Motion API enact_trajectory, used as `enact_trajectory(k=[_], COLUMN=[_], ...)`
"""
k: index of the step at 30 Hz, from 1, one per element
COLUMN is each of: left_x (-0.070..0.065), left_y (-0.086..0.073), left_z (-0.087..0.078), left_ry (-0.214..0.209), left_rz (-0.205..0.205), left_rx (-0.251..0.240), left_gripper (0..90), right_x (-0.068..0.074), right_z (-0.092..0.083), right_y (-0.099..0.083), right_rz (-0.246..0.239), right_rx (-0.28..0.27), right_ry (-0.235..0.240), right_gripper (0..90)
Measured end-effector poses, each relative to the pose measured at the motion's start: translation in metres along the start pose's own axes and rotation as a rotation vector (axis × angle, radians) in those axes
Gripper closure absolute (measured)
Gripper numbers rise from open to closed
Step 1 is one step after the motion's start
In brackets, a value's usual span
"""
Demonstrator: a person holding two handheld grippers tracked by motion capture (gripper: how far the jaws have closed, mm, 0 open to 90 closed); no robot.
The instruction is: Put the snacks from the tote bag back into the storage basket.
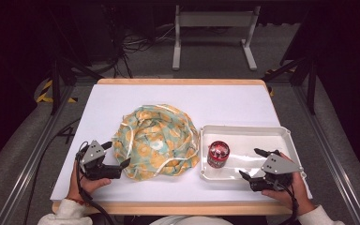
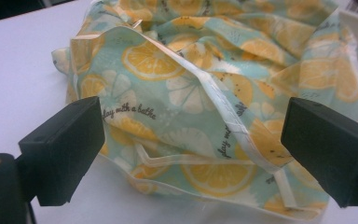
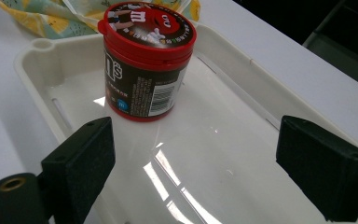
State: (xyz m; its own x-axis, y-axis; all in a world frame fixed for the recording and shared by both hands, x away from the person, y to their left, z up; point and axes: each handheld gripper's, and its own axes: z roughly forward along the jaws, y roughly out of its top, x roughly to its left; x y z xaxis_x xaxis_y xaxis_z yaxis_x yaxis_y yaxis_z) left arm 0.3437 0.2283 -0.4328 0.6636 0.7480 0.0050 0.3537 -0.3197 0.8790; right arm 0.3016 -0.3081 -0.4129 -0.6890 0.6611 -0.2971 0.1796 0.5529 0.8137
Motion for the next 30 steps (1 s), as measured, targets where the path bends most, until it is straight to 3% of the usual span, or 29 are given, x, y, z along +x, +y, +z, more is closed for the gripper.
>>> enact_trajectory(k=[7,12,30], left_x=[-0.0047,-0.0049,-0.0059], left_y=[-0.0036,-0.0073,-0.0075], left_z=[-0.0050,-0.0094,-0.0104], left_ry=[0.007,-0.001,-0.002], left_rz=[0.017,0.000,0.001], left_rx=[-0.010,-0.017,-0.001], left_gripper=[7.0,7.0,7.0], right_x=[0.0000,0.0007,-0.0001], right_z=[0.0039,0.0056,0.0064], right_y=[0.0034,0.0065,0.0070], right_rz=[-0.013,-0.020,-0.016], right_rx=[-0.004,-0.008,-0.012], right_ry=[0.001,-0.006,0.001], right_gripper=[12.5,12.5,12.5])
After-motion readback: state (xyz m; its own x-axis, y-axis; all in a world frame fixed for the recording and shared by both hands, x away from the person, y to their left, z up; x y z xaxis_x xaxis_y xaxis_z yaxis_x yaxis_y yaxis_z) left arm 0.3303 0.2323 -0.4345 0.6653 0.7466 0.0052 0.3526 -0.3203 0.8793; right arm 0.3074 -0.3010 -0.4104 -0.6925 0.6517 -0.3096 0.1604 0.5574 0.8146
